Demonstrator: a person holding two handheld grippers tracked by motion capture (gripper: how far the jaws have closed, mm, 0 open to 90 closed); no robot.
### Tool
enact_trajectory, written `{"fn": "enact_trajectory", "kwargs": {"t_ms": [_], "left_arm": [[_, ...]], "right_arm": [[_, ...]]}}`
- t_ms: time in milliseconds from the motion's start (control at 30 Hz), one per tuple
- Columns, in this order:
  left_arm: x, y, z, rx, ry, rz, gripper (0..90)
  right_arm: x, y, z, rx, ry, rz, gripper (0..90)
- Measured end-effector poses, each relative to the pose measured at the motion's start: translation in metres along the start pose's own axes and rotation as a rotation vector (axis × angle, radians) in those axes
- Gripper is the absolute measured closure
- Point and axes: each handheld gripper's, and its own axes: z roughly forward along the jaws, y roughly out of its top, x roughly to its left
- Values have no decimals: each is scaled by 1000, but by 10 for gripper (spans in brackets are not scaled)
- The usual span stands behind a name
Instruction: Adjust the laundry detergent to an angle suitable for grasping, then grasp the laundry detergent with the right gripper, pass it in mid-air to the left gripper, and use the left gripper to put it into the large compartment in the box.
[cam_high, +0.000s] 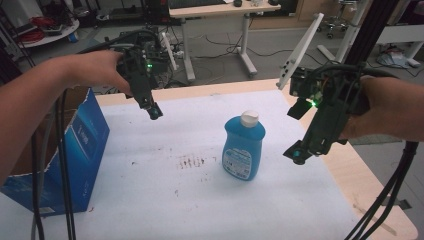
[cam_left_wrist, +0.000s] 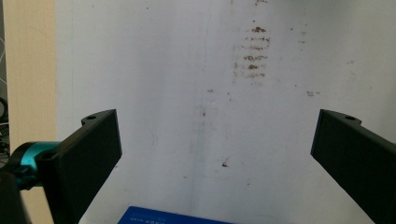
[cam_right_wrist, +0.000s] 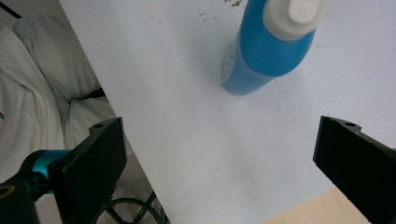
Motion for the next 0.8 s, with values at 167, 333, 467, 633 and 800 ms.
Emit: {"fn": "enact_trajectory", "kwargs": {"t_ms": [167,333,467,633,800], "left_arm": [[0,3,3,1,-6,10,18],[1,4,6,6,-15,15,18],[2,3,7,11,-15,13,18],[1,4,9,5,-11,17,17],[-2,4,11,13,-14,22,17]], "right_arm": [[-6,-6,1,-11,-12,36,23],[-14,-11,5,-26,-12,71,23],[-20,-15,11,-34,2,99,23],[-28,-20,18,-72,20,127,23],[-36,-23,28,-124,32,150,23]]}}
